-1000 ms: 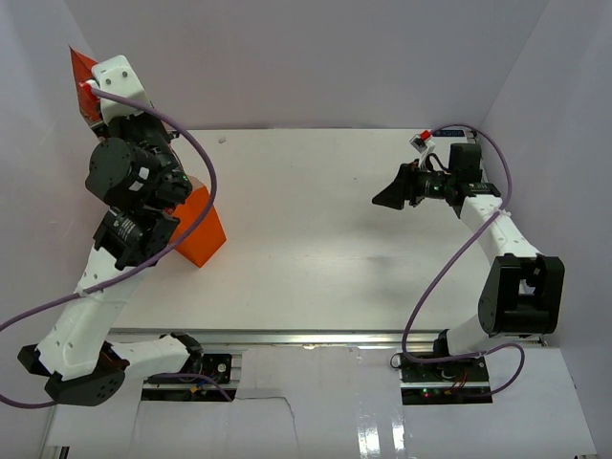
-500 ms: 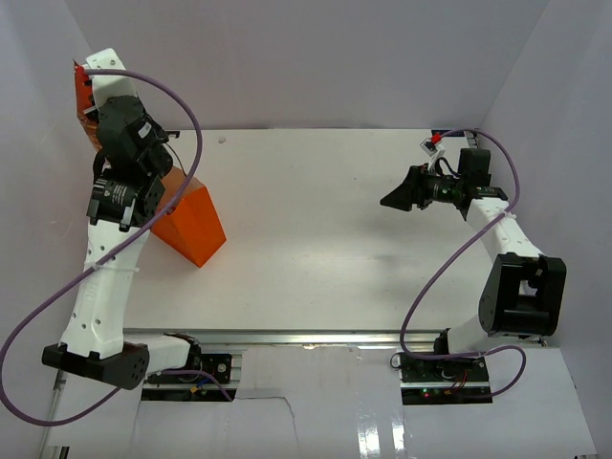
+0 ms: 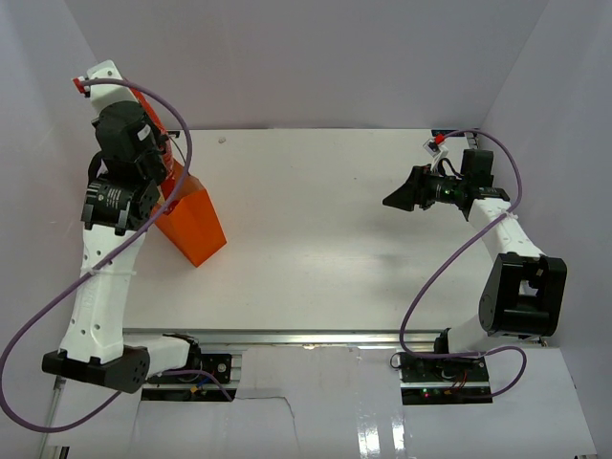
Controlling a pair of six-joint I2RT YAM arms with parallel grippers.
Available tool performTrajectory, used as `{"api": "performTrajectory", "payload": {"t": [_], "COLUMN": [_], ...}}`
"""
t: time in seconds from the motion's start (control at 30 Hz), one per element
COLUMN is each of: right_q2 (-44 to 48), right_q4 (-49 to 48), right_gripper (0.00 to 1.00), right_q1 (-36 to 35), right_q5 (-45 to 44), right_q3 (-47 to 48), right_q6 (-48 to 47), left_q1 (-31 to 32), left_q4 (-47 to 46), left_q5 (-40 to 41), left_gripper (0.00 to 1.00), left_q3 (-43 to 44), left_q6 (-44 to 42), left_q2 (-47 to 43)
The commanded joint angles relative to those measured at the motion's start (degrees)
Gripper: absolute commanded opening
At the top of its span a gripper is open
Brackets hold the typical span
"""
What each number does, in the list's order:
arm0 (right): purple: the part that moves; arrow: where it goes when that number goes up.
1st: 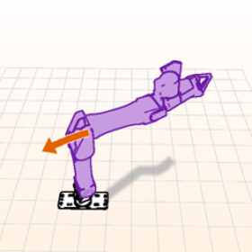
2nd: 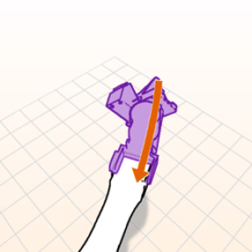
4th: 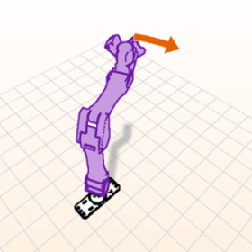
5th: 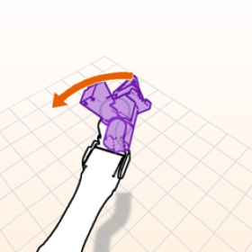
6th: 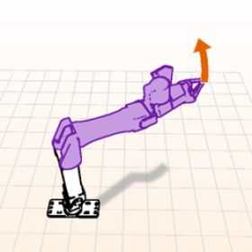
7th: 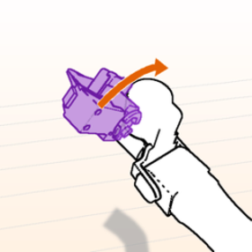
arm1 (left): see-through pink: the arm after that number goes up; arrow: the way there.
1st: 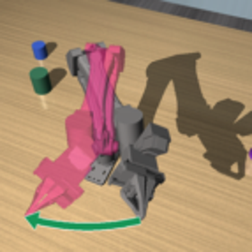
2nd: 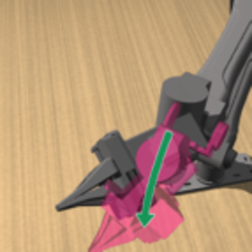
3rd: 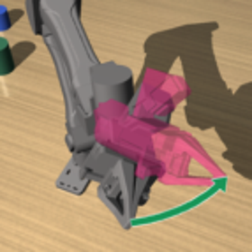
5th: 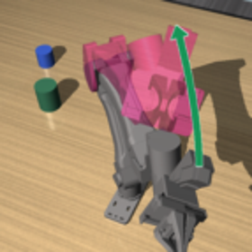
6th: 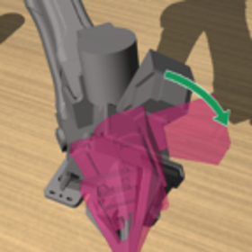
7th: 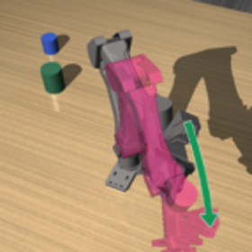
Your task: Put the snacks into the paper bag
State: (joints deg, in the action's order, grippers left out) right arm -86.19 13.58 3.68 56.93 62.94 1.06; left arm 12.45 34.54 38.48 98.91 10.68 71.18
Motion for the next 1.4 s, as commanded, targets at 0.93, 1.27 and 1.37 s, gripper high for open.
{"api": "performTrajectory", "payload": {"t": [0.93, 1.27, 1.37], "right_q2": [-0.2, 0.5, 1.11], "right_q4": [0.3, 7.06, 12.33], "right_gripper": [0.83, 0.83, 0.85], "right_q1": [0.18, 0.18, -0.08], "right_q5": [1.44, -2.78, -8.66], "right_q3": [1.05, 3.94, 6.05], "right_q6": [-0.8, -9.22, -15.89], "left_q1": [-0.14, -0.23, -0.23], "left_q4": [4.65, 6.07, 3.09], "left_q5": [-6.75, -16.98, -36.26], "left_gripper": [0.45, 0.94, 0.98], "left_q3": [-6.54, -3.38, -4.6], "left_q6": [12.7, 10.07, 6.38], "left_q2": [-9.48, -10.44, -10.44]}}
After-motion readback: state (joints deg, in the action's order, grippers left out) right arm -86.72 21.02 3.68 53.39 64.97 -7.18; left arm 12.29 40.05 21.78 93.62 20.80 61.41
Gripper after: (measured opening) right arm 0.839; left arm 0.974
